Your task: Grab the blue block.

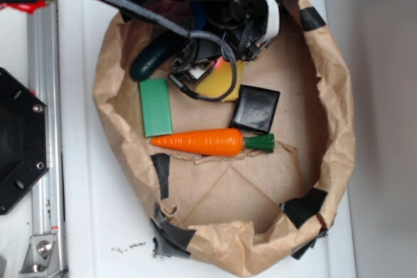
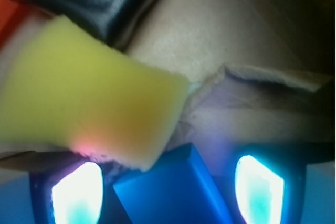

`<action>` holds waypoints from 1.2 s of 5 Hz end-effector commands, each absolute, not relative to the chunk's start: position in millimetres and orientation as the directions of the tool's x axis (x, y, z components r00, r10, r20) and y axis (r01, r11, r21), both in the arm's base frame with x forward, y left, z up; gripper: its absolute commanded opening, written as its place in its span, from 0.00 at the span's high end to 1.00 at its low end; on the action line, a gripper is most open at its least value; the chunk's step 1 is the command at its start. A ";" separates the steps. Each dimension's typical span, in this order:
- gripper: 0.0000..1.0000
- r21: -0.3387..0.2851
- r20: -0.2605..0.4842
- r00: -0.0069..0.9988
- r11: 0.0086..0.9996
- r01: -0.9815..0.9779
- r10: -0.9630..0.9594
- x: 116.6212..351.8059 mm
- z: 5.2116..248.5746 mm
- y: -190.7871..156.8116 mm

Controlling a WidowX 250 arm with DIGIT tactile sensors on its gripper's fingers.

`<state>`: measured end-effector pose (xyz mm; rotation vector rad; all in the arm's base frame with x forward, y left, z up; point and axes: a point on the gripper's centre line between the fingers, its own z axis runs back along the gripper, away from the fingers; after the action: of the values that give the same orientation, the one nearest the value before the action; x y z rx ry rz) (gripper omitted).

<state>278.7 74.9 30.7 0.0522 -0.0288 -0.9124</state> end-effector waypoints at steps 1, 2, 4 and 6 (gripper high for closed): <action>0.00 0.146 -0.034 0.557 0.548 0.824 -0.830 288.2 45.8 77.2; 0.00 0.153 -0.061 0.537 0.524 0.838 -0.841 284.3 49.1 81.3; 0.00 0.128 -0.072 0.543 0.532 0.837 -0.837 278.8 46.5 92.0; 0.00 0.092 -0.009 0.586 0.583 0.807 -0.810 285.5 34.7 97.5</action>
<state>275.1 87.8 24.8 0.0375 0.0090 -0.9532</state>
